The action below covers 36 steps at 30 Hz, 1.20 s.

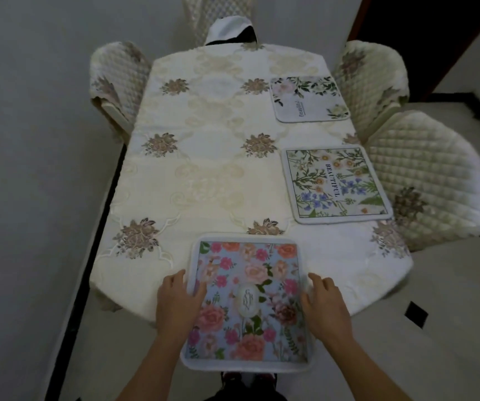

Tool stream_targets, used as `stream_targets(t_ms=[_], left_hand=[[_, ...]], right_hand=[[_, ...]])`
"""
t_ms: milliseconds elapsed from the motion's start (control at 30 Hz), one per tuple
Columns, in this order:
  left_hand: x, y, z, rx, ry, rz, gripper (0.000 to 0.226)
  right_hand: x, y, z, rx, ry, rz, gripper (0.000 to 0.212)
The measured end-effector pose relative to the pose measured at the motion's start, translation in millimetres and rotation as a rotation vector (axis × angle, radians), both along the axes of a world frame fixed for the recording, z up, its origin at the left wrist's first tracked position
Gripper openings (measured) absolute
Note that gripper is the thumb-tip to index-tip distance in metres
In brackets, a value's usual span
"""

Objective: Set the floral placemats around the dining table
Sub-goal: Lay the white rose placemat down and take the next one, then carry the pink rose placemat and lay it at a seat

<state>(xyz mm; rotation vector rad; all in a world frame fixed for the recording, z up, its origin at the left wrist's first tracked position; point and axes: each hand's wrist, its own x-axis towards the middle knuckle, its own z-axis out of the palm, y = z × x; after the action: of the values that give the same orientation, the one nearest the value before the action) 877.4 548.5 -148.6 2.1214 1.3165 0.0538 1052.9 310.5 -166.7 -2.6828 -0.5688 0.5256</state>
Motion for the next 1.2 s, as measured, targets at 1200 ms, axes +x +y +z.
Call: stream_targets(t_ms=[1200], left_hand=[[10,-9,8,-0.332,-0.461,0.044,0.013]], right_hand=[[-8,12,14,0.413,0.309,-0.291,0.013]])
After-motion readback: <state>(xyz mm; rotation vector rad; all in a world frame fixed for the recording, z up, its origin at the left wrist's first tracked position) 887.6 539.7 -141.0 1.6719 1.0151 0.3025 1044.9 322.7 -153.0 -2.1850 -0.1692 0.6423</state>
